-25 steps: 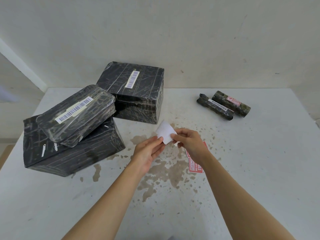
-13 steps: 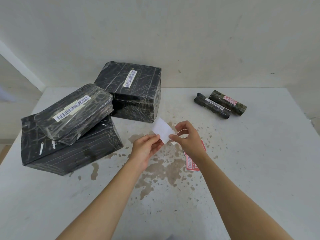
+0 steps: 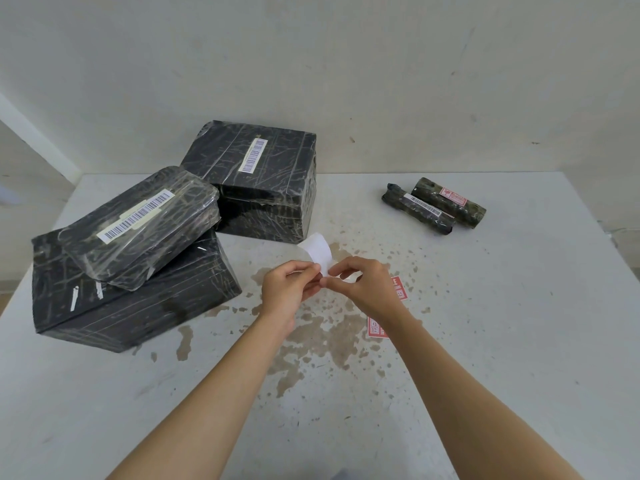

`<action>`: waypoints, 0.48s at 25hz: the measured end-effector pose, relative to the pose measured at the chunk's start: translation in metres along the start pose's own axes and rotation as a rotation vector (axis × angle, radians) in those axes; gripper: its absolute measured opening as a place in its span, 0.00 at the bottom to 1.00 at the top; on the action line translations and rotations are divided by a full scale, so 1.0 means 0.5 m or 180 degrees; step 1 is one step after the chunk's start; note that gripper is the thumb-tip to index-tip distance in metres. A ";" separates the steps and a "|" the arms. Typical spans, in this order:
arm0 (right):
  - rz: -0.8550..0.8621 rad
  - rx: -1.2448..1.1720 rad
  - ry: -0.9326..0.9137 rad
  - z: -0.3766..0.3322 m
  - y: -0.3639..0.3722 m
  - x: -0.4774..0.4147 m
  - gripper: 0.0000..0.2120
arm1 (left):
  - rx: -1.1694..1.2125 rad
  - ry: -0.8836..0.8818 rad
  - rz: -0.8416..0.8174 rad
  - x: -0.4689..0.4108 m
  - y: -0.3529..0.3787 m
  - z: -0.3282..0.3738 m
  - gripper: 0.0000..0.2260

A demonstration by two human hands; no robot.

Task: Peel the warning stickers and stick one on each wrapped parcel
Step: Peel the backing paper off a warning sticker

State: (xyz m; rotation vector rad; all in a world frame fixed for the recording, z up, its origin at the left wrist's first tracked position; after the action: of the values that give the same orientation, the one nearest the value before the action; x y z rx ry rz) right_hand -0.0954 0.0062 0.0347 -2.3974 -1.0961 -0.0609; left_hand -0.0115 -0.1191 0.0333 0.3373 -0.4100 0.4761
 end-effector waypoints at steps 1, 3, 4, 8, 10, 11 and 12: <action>0.0011 -0.0001 -0.0018 -0.003 0.000 -0.001 0.07 | -0.0018 0.0032 0.0002 0.000 0.001 0.001 0.03; 0.0010 -0.0020 -0.0104 -0.009 -0.001 -0.002 0.04 | -0.0056 0.0084 0.0011 -0.001 0.001 0.003 0.03; -0.0008 -0.0055 -0.0135 -0.011 -0.001 -0.002 0.03 | -0.0070 0.0110 0.0007 -0.001 0.000 0.005 0.03; -0.0071 -0.0149 -0.0191 -0.013 -0.006 -0.006 0.03 | -0.0054 0.0231 -0.0103 -0.002 0.002 0.007 0.03; -0.0055 -0.0140 -0.0226 -0.014 -0.008 -0.008 0.03 | -0.0049 0.0307 -0.0155 -0.002 0.003 0.006 0.04; -0.0043 -0.0147 -0.0247 -0.015 -0.008 -0.008 0.03 | -0.0029 0.0334 -0.0164 -0.002 0.003 0.006 0.05; -0.0027 -0.0174 -0.0263 -0.016 -0.008 -0.008 0.03 | -0.0003 0.0358 -0.0169 -0.001 0.004 0.005 0.05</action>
State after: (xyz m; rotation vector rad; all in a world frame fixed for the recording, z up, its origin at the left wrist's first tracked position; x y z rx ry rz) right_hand -0.0998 0.0020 0.0423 -2.4634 -1.1559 0.0057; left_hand -0.0137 -0.1187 0.0357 0.3181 -0.2912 0.4407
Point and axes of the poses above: each hand's wrist, its own x-axis away from the middle knuckle, its own y-axis out of the palm, z = x × y, the point moved 4 cm from there along -x, towards the middle knuckle, and after that the axes turned 14 degrees about -z, right-handed, at the moved point
